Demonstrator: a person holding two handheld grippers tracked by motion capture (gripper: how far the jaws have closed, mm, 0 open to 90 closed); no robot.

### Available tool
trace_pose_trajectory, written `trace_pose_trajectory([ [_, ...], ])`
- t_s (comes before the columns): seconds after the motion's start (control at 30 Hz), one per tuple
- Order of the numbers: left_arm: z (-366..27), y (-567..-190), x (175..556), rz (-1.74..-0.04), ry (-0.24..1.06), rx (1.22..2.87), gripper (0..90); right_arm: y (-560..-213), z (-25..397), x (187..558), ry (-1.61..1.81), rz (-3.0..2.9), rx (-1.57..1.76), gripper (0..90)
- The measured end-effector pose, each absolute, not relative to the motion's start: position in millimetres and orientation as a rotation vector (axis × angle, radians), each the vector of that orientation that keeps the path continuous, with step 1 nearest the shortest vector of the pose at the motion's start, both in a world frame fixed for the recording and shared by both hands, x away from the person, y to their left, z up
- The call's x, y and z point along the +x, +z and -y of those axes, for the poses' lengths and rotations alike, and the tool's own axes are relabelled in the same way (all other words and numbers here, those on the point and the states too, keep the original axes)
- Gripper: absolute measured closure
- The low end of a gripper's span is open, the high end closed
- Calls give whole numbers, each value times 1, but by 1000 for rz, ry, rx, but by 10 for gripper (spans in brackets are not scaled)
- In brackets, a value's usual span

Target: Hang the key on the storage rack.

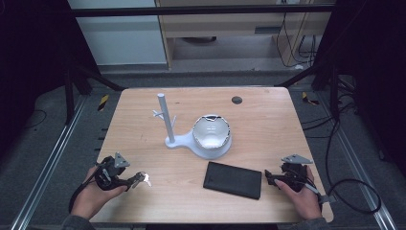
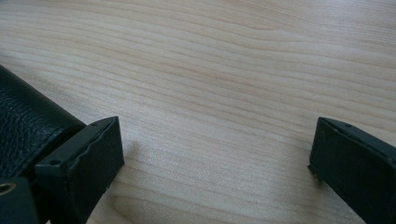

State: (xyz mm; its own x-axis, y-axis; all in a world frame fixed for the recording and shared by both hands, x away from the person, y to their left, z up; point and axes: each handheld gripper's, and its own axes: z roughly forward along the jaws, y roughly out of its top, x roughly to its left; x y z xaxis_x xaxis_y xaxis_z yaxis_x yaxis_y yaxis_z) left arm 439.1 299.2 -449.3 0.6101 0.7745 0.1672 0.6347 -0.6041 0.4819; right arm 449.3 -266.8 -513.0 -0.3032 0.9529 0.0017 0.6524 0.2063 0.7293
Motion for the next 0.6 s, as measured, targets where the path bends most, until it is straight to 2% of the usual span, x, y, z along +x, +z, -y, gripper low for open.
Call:
trace_pose_trajectory([
  [0.03,-299,-452,439,-1133,481,2443,359,-513,267,449,881,-2034,1485,31],
  [0.2,-282,-464,441,-1057,489,2506,363,-513,266,449,880,-2034,1488,30],
  [0.3,-277,-470,445,-1070,495,2533,364,-513,266,448,879,-2035,1481,30],
  [0.33,-278,-470,447,-1084,525,2520,374,-513,266,448,878,-2035,1484,30],
  [0.4,-280,-469,448,-1109,526,2491,457,-513,265,448,886,-2036,1491,30],
  [0.6,-281,-472,450,-1093,454,2505,488,-513,265,448,885,-2035,1492,30],
])
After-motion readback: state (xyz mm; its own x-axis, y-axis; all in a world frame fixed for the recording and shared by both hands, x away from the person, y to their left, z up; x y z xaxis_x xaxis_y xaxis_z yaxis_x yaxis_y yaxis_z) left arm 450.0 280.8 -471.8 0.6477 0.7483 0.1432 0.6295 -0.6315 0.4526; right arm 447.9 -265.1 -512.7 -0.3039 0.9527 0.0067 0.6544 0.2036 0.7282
